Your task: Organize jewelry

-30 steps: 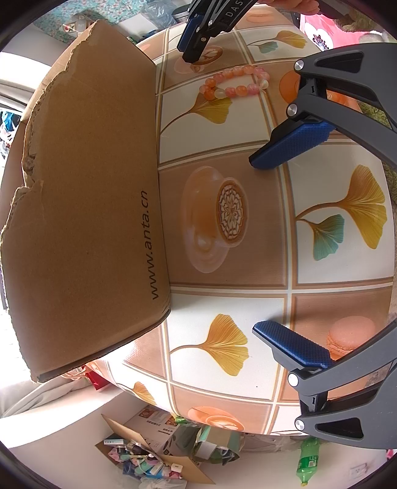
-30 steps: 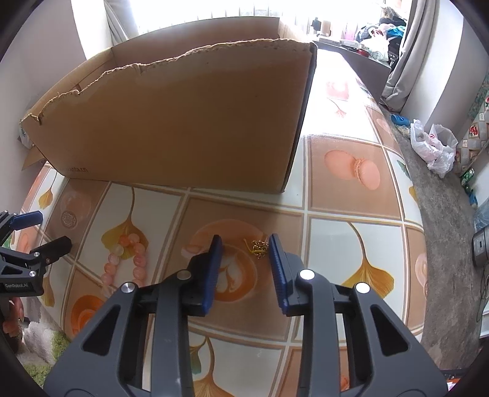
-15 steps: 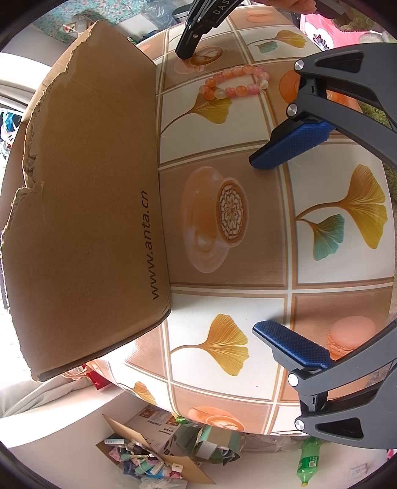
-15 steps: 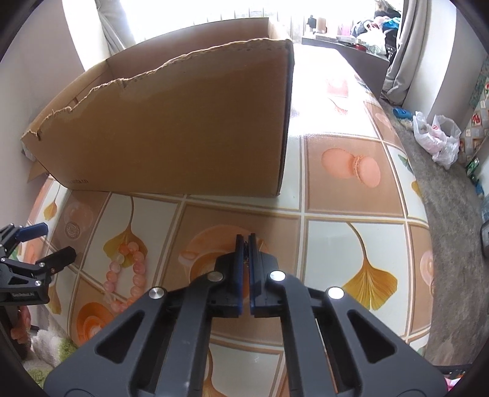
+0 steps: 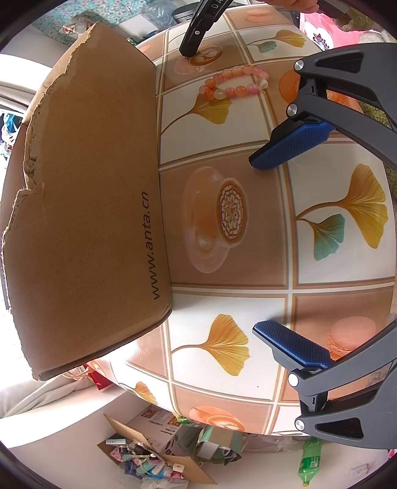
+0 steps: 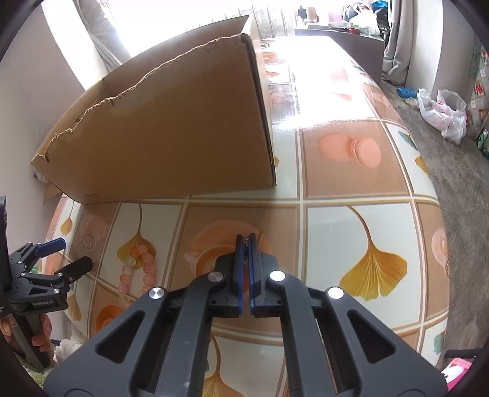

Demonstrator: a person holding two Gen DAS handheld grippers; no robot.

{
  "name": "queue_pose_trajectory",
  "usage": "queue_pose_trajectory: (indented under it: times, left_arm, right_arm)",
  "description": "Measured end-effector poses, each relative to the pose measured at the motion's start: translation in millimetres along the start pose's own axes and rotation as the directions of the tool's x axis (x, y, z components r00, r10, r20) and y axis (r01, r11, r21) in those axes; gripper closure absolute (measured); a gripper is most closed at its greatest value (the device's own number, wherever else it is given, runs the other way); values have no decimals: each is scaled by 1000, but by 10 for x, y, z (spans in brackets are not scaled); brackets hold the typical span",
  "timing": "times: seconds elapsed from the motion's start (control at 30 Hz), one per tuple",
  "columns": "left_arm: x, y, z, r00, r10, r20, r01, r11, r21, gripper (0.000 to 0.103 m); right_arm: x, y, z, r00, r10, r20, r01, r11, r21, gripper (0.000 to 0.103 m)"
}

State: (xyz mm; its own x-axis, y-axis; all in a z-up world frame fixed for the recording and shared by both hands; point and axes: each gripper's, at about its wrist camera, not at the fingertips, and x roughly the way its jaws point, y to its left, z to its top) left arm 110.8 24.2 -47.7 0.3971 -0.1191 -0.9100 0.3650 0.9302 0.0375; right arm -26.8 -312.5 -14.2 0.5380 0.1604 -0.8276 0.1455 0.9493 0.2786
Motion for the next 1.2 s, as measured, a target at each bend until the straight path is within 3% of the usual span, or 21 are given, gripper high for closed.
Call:
queue_pose_trajectory:
  times: [0.63,1.2]
  left_arm:
    - [9,-53,55,1000,20,19,-21,999,30,6]
    - [232,-209,651,997,77,22,-78,996,43,6]
  right_arm:
    - [-14,-90,-23,999,50,8,-50,998,25,101]
    - [-27,-134,-36,998,68,16,-68,997,21,101]
